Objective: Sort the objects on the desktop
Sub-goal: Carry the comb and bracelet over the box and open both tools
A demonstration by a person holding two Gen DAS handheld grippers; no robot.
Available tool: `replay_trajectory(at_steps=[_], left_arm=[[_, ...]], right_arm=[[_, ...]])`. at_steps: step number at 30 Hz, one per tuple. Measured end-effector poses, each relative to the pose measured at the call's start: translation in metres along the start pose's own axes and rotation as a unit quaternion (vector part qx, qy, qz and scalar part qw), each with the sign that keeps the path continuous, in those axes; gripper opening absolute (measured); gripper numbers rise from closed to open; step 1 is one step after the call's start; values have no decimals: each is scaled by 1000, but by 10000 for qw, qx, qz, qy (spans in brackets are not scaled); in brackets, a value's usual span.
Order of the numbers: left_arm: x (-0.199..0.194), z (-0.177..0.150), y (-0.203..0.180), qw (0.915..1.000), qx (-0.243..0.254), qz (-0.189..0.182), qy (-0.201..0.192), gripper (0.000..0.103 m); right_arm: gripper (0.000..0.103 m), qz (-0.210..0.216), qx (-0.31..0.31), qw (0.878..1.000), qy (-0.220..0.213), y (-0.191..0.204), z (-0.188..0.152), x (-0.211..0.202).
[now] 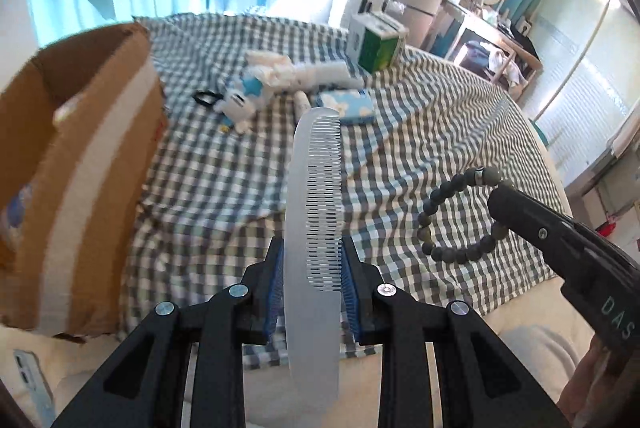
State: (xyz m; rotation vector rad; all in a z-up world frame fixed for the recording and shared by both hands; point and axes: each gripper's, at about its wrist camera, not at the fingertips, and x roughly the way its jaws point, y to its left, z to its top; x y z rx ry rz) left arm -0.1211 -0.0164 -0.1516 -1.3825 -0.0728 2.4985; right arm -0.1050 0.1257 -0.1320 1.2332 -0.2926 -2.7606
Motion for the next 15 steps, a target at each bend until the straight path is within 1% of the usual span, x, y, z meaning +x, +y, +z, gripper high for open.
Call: replay_trajectory(at_steps=[2, 5, 9, 11, 15], left_arm=[[-12, 2, 5, 10000, -33, 9, -57, 27], [-36, 9, 17, 9995, -115, 53, -288, 27], [-68, 23, 37, 9979, -253, 212, -556, 27], [-82, 29, 48, 9966, -362, 265, -685, 27], [-110, 41, 77, 9921, -585, 485, -994, 27]], right_arm=[[11, 26, -114, 9999, -51, 12, 3, -7], [11, 169, -299, 9993, -166, 34, 12, -20], [11, 357, -624, 9969, -307, 64, 25, -33], [11, 431, -803, 9951, -388, 83, 35, -38], [11, 520, -1220, 9896, -549, 123, 47, -43]])
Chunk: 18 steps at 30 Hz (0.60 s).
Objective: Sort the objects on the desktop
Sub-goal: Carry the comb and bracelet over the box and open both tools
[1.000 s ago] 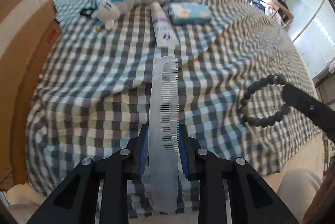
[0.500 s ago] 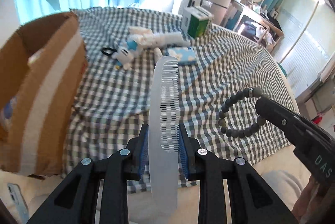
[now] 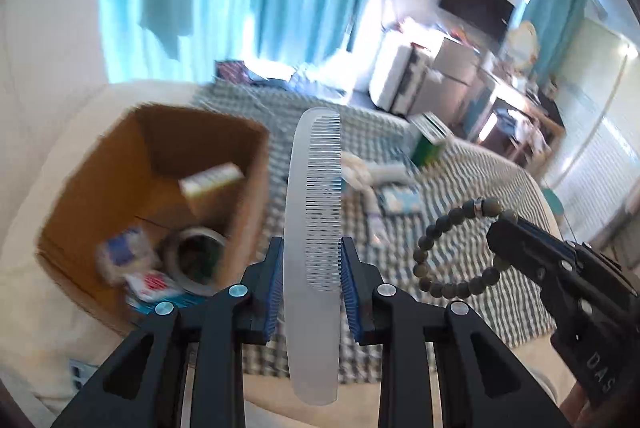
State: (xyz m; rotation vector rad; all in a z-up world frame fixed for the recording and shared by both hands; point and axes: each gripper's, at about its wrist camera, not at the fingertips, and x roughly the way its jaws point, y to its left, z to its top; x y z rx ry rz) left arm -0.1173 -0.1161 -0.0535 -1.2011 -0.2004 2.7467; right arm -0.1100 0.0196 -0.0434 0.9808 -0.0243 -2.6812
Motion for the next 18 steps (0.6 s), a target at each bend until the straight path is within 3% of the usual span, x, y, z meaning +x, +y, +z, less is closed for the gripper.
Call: replay_trajectory(at_steps=[10, 18], left_arm=[[-22, 27, 96, 9966, -476, 636, -227, 27], [19, 14, 155, 9916, -794, 993, 247, 27]], right_arm=[[11, 705, -637, 9954, -94, 89, 43, 29], [11, 993, -892, 9905, 344, 133, 45, 92]])
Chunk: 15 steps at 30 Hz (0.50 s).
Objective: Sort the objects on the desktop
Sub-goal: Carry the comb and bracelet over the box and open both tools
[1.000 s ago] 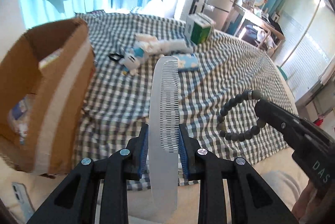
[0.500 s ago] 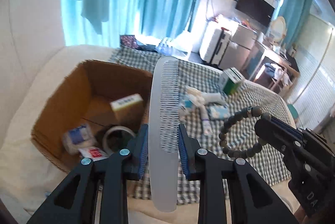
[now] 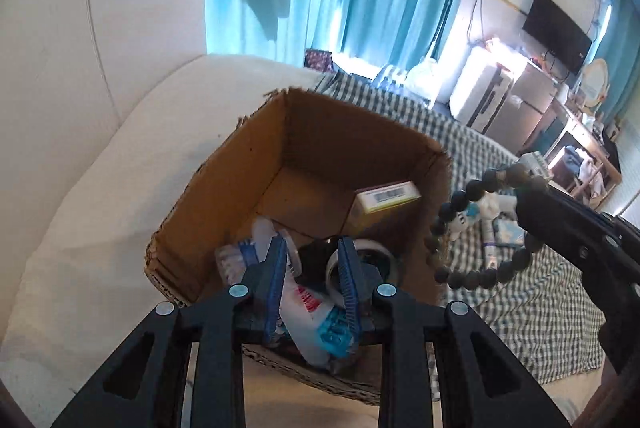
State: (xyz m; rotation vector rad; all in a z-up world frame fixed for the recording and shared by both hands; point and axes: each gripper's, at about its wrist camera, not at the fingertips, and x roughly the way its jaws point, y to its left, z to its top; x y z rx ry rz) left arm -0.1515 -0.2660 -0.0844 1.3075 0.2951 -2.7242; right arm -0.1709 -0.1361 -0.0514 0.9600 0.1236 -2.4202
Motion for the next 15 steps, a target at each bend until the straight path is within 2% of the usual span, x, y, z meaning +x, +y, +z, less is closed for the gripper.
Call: replay_trajectory(at_steps=[2, 4, 6, 7, 8, 10, 13, 15], left_arm=[[12, 0, 3, 9999, -18, 35, 107, 27], [22, -1, 6, 9998, -57, 80, 187, 30], [28, -5, 8, 9996, -86, 99, 258, 53], [31, -7, 8, 9993, -100, 227, 281, 71], [34, -7, 9, 9992, -95, 284, 280, 77], [34, -15, 7, 9987, -94, 377, 318, 81], [34, -21, 2, 9974, -47, 595, 416, 84], [28, -25, -3, 9973, 39, 637, 374, 93]], right_arm=[[11, 77, 54, 9998, 177, -1, -1, 21], [20, 71, 110, 9995, 304, -3, -2, 34], [71, -41, 220, 9994, 275, -8, -3, 38], [74, -123, 316, 9993, 130, -13, -4, 36], [74, -139, 424, 9990, 7, -19, -5, 32], [74, -127, 643, 9978, -67, -34, -7, 27], [74, -371, 858, 9954, -202, -56, -16, 13], [74, -531, 1007, 9933, -203, -72, -29, 2]])
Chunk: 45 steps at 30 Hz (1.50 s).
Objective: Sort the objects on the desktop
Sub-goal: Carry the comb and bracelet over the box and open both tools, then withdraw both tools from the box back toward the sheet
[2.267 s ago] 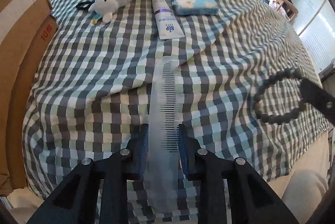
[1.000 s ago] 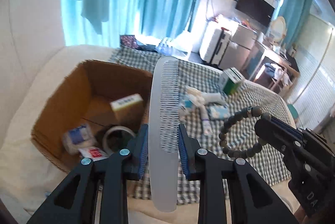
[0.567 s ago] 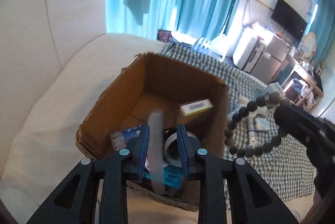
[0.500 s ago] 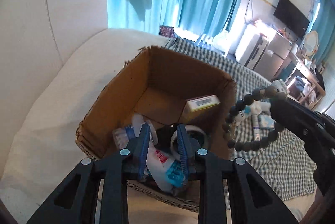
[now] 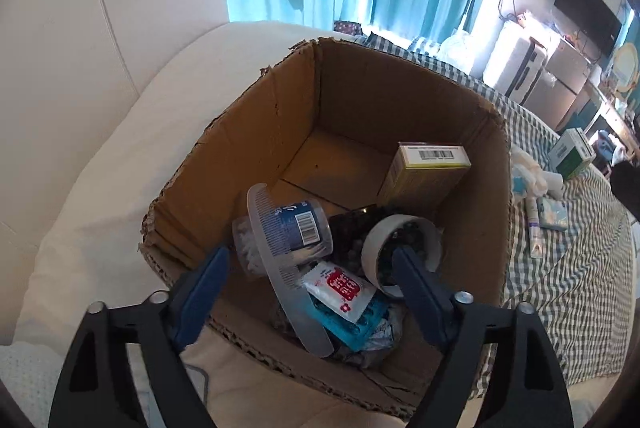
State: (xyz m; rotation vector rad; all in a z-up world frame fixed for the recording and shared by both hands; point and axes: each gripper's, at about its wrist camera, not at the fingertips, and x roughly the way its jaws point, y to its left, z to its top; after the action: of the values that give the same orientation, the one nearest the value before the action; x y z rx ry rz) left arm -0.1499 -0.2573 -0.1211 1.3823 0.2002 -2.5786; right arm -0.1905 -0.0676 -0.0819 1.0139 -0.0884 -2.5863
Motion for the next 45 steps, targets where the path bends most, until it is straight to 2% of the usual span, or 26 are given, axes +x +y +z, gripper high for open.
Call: replay_trajectory(at_steps=[4, 10, 13, 15, 20, 23, 30, 36, 40, 43, 45], left_arm=[[-23, -12, -24, 9987, 320, -279, -269, 99], [-52, -27, -75, 9952, 518, -682, -479, 103], [-57, -38, -107, 9939, 611, -814, -429, 103], [-57, -48, -129, 9927, 740, -878, -356, 103], [-53, -70, -178, 9880, 1142, -996, -294, 103], [-41, -79, -200, 9866, 1302, -967, -146, 103], [4, -83, -237, 9875, 1264, -912, 224, 103], [49, -64, -270, 9882, 1246, -877, 175, 103], [89, -49, -292, 9897, 1209, -742, 191, 103], [112, -40, -303, 9908, 1151, -715, 55, 103], [130, -35, -311, 9900, 1105, -861, 187, 103]], right_arm=[[74, -472, 206, 9986, -115, -42, -36, -27], [74, -1044, 594, 9927, 111, -104, -90, -64], [75, -1209, 772, 9896, 47, -131, -99, -86], [81, -1297, 883, 9876, -111, -143, -101, -101], [81, -1431, 1091, 9831, -344, -172, -110, -124], [84, -1481, 1201, 9808, -405, -186, -121, -129], [87, -1557, 1630, 9739, -254, -227, -142, -113], [87, -1642, 1971, 9664, -145, -260, -154, -94], [87, -1666, 2143, 9624, 59, -283, -160, -77], [87, -1680, 2283, 9587, 223, -300, -166, -64], [87, -1669, 2390, 9561, 304, -309, -169, -56]])
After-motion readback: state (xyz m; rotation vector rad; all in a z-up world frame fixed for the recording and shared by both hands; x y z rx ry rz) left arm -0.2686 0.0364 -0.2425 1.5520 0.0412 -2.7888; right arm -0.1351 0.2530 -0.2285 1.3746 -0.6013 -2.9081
